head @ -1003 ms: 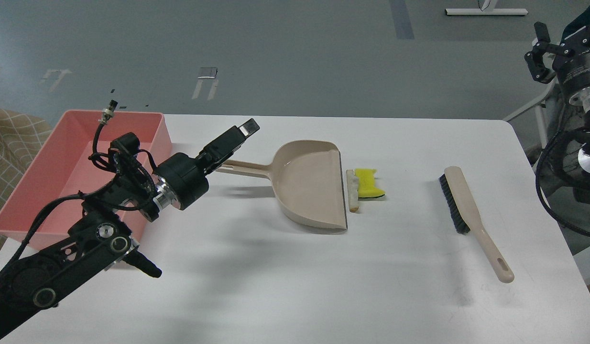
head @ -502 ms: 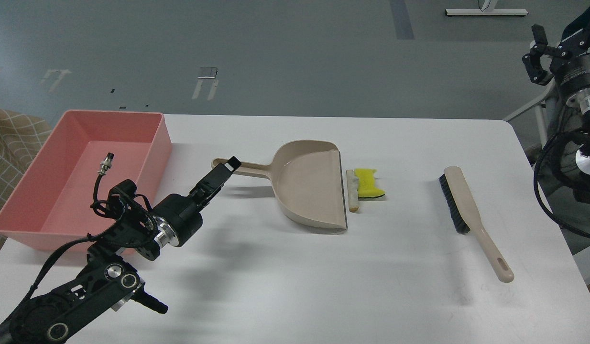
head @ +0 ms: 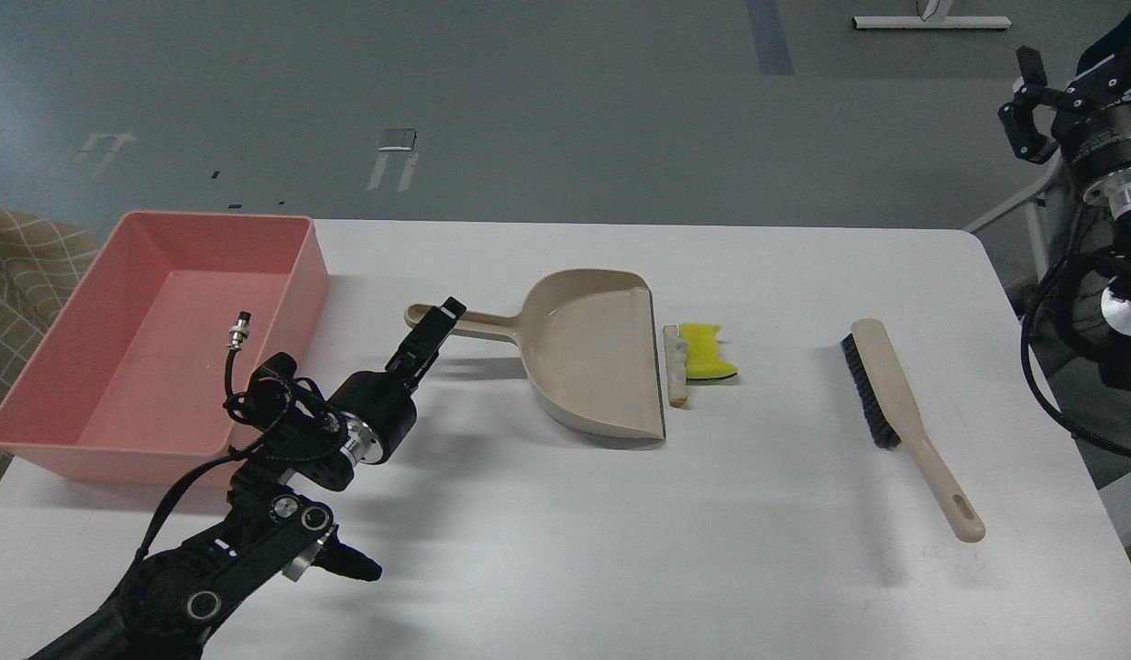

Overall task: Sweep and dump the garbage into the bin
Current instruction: 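Bring the left gripper down and grasp the beige dustpan handle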

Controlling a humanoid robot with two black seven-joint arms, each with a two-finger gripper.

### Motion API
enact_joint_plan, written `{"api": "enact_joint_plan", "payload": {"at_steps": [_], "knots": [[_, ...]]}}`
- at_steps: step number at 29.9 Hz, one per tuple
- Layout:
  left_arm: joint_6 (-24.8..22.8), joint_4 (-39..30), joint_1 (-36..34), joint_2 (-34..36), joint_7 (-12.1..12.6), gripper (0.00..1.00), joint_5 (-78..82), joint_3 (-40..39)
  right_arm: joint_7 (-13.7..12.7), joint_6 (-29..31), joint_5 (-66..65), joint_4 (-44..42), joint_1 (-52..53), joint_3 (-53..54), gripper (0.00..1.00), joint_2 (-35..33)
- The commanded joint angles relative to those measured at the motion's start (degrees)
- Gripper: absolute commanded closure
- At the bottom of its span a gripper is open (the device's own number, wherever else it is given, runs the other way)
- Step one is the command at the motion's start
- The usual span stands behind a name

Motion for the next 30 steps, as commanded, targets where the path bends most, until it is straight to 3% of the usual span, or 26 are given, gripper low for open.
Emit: {"api": "enact_joint_plan", "payload": {"at_steps": [1, 20, 26, 27, 29, 30], "knots": [[0.9, 1.9, -1.0, -1.6, 0.0, 0.03, 0.0, 0.1, 0.0, 0.0, 0.1, 0.0, -0.1, 0.0, 0.00, 0.0], [3.6, 10.0, -4.7, -7.0, -0.2, 0.09, -0.1, 0.1, 0.0, 0.0, 0.1, 0.0, 0.0, 0.0, 0.00, -0.2], [4.2, 10.1, -4.6, -7.4, -0.2, 0.36, -0.4, 0.1, 0.0, -0.1, 0.1, 0.0, 0.1, 0.0, 0.00, -0.2], [4.3, 10.2, -4.5, -7.4, -0.1, 0.46, -0.4, 0.1, 0.0, -0.1, 0.1, 0.0, 0.1, 0.0, 0.00, -0.2], [4.3, 10.2, -4.5, -7.4, -0.1, 0.55, -0.5, 0.1, 0.0, -0.1, 0.1, 0.0, 0.1, 0.0, 0.00, -0.2], [4.3, 10.2, -4.5, -7.4, -0.1, 0.66, -0.5, 0.2, 0.0, -0.1, 0.0, 0.0, 0.1, 0.0, 0.00, -0.1]]}}
